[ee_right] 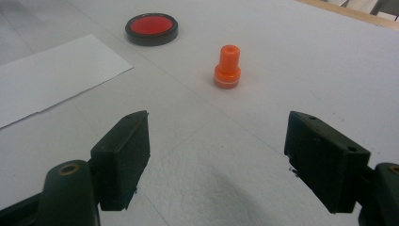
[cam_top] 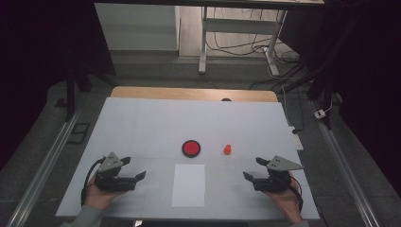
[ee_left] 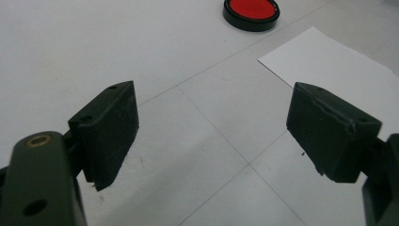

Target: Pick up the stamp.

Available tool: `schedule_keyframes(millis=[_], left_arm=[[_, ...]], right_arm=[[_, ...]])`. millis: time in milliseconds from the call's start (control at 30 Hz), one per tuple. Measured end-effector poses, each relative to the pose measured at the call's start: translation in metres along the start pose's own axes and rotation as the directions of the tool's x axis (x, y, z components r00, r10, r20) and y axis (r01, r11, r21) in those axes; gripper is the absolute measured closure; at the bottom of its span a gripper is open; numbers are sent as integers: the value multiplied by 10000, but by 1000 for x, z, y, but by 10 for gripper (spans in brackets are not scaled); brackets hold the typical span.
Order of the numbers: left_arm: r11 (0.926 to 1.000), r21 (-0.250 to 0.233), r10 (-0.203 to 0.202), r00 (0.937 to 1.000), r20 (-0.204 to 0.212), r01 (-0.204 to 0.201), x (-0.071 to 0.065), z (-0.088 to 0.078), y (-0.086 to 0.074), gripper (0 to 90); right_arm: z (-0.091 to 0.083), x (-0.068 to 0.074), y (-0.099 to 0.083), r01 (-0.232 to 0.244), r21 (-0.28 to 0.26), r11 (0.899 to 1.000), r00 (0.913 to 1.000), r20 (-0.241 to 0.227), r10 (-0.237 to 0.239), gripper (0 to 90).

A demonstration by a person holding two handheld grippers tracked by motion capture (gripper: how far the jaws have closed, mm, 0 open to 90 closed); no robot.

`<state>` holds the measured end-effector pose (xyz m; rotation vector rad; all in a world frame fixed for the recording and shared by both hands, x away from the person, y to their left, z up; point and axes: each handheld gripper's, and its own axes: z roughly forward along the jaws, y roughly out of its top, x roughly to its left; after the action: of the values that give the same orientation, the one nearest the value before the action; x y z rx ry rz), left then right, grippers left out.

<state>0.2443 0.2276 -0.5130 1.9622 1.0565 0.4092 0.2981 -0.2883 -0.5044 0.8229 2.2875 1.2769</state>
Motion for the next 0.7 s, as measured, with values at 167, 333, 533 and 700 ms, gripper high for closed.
schedule_keyframes(millis=[167,333,533,700], left_arm=[[10000,-57,-28,10000,28,28,0,0,0,178],[10000,-7,-1,10000,19,2,0,0,0,178],[10000,13,2,10000,16,-2,2,2,1,178],[10000,21,0,10000,59,0,3,4,2,178]], right_arm=[[1,0,4,-56,-92,9999,10000,-77,56,243],[5,-2,13,-202,-154,9997,9997,-118,200,264],[12,-4,20,-312,-105,9995,9994,-167,310,277],[13,-1,24,-284,-42,9996,9992,-290,282,285]])
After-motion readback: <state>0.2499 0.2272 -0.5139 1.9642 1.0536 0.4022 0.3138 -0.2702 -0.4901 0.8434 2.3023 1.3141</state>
